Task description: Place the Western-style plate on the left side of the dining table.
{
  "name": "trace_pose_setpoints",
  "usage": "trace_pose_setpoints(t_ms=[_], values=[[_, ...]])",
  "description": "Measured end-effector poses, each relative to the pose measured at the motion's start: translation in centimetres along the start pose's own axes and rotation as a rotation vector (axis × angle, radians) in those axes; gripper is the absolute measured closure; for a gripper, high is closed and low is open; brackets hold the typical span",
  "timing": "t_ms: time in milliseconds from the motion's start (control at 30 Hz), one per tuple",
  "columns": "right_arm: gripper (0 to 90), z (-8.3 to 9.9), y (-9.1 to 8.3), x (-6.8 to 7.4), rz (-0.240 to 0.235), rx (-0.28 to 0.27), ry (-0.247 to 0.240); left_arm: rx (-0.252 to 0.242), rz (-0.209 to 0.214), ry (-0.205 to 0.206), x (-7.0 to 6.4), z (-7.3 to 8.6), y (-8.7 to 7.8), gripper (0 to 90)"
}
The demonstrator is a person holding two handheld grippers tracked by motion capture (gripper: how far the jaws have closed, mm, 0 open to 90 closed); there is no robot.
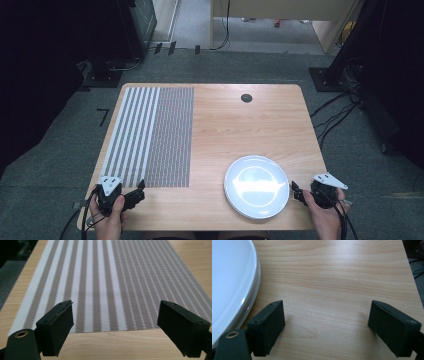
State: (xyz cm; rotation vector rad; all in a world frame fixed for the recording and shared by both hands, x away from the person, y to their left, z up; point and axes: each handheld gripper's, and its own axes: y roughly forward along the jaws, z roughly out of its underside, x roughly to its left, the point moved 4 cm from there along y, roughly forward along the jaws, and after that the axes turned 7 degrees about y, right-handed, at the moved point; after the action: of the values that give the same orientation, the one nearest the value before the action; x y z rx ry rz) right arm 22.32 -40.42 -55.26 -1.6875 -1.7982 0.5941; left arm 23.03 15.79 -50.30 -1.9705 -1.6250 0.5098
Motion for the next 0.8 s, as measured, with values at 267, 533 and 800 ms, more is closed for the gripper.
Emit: trace_pose_setpoints(t_ms=[267,533,800], values=[[12.4,0.0,0.0,0.0,0.001,0.001,0.001,-0.002,0.053,0.027,-3.1,-0.7,0.6,13.4],[12.4,0.0,0.0,0.0,0.001,0.001,0.002,0.008,0.101,0.043,-6.1,-1.6,1.8,13.4],[10.4,0.0,0.1,-0.1,0.009,0.003,0.008,0.005,0.148,0.072,-8.9,-2.3,2.6,13.4]])
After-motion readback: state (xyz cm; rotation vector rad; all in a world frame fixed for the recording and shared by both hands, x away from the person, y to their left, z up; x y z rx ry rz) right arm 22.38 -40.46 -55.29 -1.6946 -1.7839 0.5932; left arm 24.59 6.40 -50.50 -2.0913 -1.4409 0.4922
